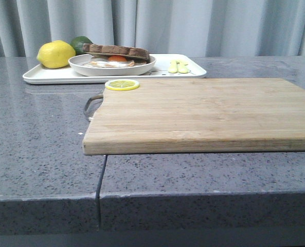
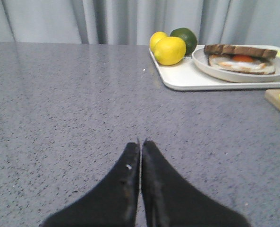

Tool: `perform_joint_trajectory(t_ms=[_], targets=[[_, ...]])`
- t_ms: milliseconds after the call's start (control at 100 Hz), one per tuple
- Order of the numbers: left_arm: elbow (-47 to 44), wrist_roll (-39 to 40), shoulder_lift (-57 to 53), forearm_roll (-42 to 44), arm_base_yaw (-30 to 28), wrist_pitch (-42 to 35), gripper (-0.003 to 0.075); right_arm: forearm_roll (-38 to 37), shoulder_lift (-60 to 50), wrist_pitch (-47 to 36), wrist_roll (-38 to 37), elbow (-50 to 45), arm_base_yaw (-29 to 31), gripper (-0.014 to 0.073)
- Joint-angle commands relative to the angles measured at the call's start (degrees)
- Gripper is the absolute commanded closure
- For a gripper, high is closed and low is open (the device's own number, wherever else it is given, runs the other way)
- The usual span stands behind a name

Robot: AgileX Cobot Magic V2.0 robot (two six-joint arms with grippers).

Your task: Place bread and move sandwich to tray

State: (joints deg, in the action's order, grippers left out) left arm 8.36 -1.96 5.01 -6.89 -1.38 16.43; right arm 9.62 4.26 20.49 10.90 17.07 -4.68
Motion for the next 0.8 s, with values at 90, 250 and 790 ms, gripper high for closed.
perform_joint_trajectory(t_ms=[90, 250, 790], targets=[[-5.01, 1.96, -4.25, 4.41, 0.41, -8.80, 0.0739, -0.40, 0.46, -4.20, 0.54, 1.38, 0.46, 0.0710], [-8.41, 1.96, -7.31, 6.24, 0.41, -9.15, 0.0739, -0.40, 0.46, -4.20, 0.54, 1.38, 0.46, 0.0710], [-9.32, 1.96, -7.20, 6.89, 0.41, -9.38, 0.0739, -0.40, 0.53, -4.19, 0.54, 1.38, 0.46, 0.0710]])
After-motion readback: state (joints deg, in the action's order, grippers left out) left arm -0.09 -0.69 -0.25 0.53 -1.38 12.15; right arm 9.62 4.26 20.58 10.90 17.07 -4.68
